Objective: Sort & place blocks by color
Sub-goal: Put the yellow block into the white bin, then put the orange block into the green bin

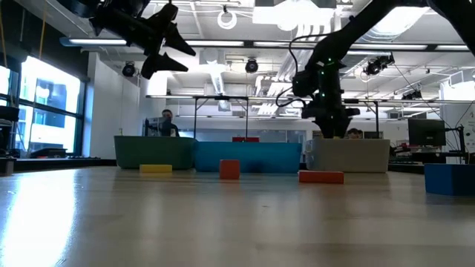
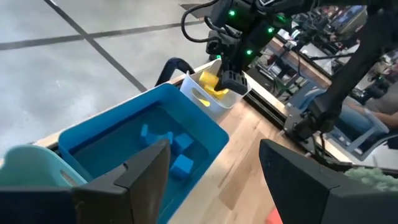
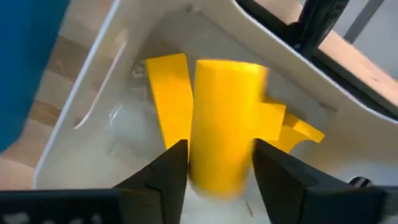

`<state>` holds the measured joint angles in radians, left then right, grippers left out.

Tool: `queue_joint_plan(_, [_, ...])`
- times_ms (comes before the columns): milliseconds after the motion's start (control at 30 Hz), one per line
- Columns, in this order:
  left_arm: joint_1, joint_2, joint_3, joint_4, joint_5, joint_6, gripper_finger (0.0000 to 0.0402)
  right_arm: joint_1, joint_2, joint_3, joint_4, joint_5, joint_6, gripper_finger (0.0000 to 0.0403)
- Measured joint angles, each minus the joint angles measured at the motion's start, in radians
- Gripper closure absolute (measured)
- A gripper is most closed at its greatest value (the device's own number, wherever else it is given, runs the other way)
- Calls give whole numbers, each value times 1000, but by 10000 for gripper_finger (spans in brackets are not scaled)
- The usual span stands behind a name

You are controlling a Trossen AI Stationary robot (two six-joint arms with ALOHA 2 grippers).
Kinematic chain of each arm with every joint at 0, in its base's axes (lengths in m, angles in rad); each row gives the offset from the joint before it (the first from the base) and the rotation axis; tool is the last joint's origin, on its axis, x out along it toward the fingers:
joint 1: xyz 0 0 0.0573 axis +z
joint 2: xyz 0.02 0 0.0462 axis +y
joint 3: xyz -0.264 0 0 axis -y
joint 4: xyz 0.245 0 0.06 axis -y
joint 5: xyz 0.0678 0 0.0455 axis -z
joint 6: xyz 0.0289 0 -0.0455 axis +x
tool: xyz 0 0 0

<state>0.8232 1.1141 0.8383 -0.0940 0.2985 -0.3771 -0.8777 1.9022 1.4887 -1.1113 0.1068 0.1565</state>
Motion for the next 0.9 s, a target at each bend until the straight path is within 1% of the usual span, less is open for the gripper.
queue_joint_plan(133, [-30,0,0,-13,0,-13,165,-8,0,0,3,-41,-34,209])
queue_joint_plan(267, [-73,0,0,-28,-7,-32,165,-8,0,0,3,-8,-60,190])
queue_joint_plan(333, [-104,0,0,-32,-49,-50,165,-8,0,0,2,-10,-61,184])
queue_joint_plan(500, [-183,0,0,-49,-142,-58,165,-8,0,24,-1,-66,-54,180])
queue_joint_plan(733, [-291,0,0,-60,-271,-57,165,3,0,130,-49,-71,-28,179])
queue_joint_plan(800, [-315,0,0,-60,-292,-57,165,19,0,168,-72,-71,-14,179])
queue_joint_plan(900, [-343,0,0,-60,-296,-34,165,51,0,224,-115,-70,12,179])
